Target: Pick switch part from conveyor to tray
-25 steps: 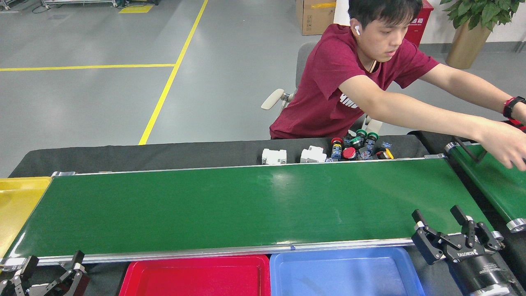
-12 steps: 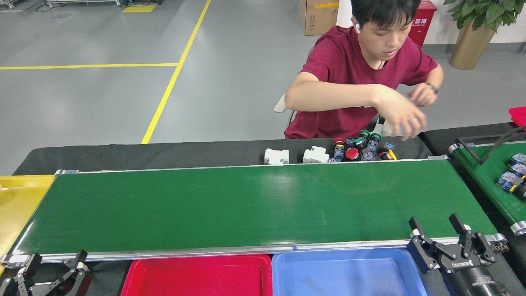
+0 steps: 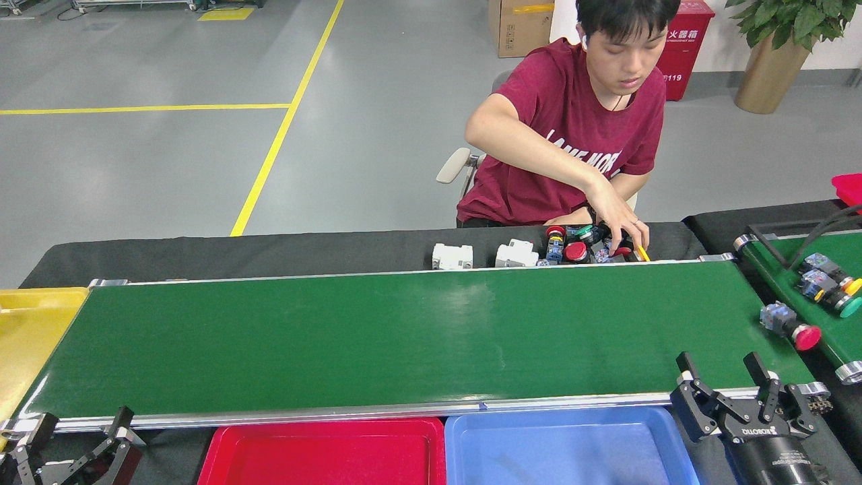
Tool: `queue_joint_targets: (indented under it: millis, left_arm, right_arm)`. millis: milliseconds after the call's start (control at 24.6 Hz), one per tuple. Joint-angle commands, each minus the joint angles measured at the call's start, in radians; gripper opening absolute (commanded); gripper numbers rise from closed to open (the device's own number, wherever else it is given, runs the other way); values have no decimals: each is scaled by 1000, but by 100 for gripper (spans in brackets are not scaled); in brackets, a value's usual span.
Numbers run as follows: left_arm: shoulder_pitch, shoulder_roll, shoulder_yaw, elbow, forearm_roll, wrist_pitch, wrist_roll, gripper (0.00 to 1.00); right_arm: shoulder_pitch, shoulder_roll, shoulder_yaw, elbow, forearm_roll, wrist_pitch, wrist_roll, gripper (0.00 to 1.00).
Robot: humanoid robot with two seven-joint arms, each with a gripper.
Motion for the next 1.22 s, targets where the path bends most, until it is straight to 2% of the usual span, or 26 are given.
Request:
queue_joint_targets:
  millis: [0,162,244,365,568,812,1015,1177]
  left_arm:
    - [-5,5,5,-10,6,3,6,100]
    - [-8,8,-2,-10,6,3,6,100]
    - [-8,8,-5,-10,6,3,6,100]
    - [-5,8,-7,-16,6,1,6,100]
    - [-3,7,-11,-16,6,-1,6,100]
    - [-23,8,-11,-16,4,-2,6,100]
    - [-21,8,-11,-10,3,-2,6,100]
    - [-26,11,-11,-10,3,-2,6,100]
  right_arm:
    - [-4,-7,-4,-11,-1,9,8,99]
    - [-8,-18,9,-2,-1,216,43,99]
    - [-7,-29,26,1,-1,271,54,99]
    - [-5,-39,26,21,1,293,94,99]
    - [-45,-38,24,119,-1,293,102,99]
    - [-185,-30,47,260,6,291,103,99]
    - [-366,-29,200,466,15,290,102,99]
    - [-459,-7,210,569,15,280,102,99]
